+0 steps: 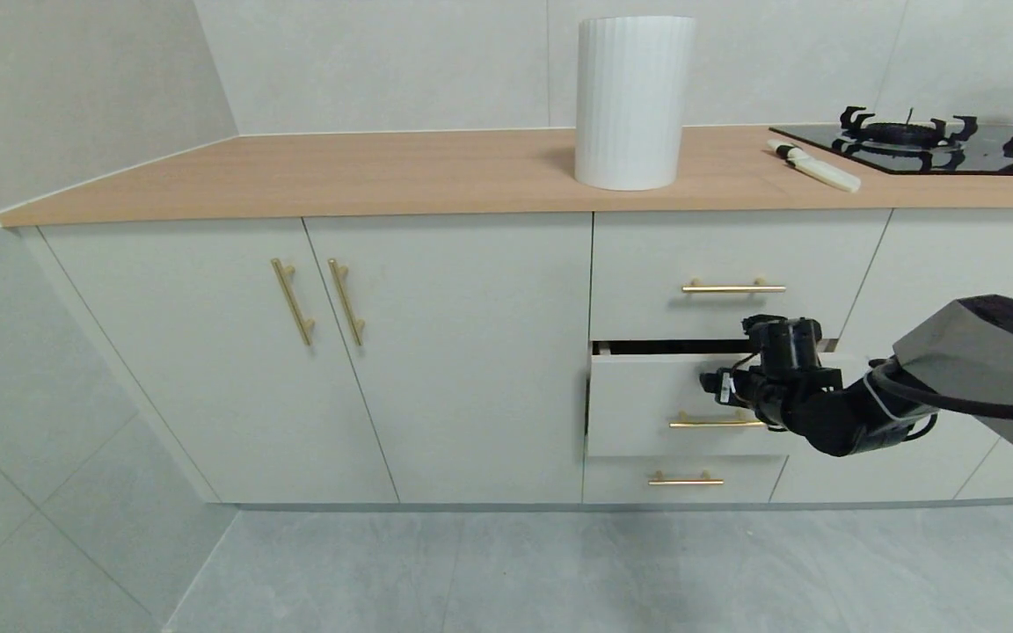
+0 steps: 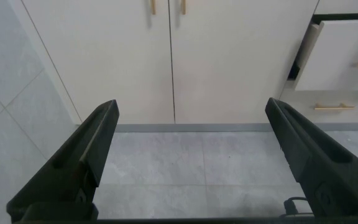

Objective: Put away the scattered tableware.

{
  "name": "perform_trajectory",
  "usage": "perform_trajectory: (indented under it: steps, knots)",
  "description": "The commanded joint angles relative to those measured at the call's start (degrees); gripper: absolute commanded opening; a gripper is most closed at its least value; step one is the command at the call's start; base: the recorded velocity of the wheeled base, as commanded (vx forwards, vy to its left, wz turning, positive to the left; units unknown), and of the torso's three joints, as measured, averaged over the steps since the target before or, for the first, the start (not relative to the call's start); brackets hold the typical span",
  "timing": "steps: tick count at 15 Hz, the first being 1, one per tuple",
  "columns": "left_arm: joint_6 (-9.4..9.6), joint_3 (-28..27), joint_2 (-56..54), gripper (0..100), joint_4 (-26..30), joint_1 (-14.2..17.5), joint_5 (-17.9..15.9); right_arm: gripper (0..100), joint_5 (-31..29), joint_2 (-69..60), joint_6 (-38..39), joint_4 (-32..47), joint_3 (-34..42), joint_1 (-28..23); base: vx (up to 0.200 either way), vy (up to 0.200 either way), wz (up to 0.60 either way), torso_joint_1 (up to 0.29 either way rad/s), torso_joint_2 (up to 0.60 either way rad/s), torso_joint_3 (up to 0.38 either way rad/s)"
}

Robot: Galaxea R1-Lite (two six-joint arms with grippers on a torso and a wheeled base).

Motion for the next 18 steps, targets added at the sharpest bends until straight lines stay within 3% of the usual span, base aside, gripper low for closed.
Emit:
perform_trajectory:
  steps: [1,18]
  knots:
    - [0.00,0.00,0.09,100,-0.01,0.00,0.00,100,0.01,3.59,-0.42,-3.88,-0.09,-0.67,0.000,0.000,0.00,0.000,0.00,0.000]
    - [0.00,0.00,0.09,100,-0.01,0.00,0.00,100,-3.15,11.85,0.37,-10.12,-11.60,-3.31,0.000,0.000,0.00,0.000,0.00,0.000]
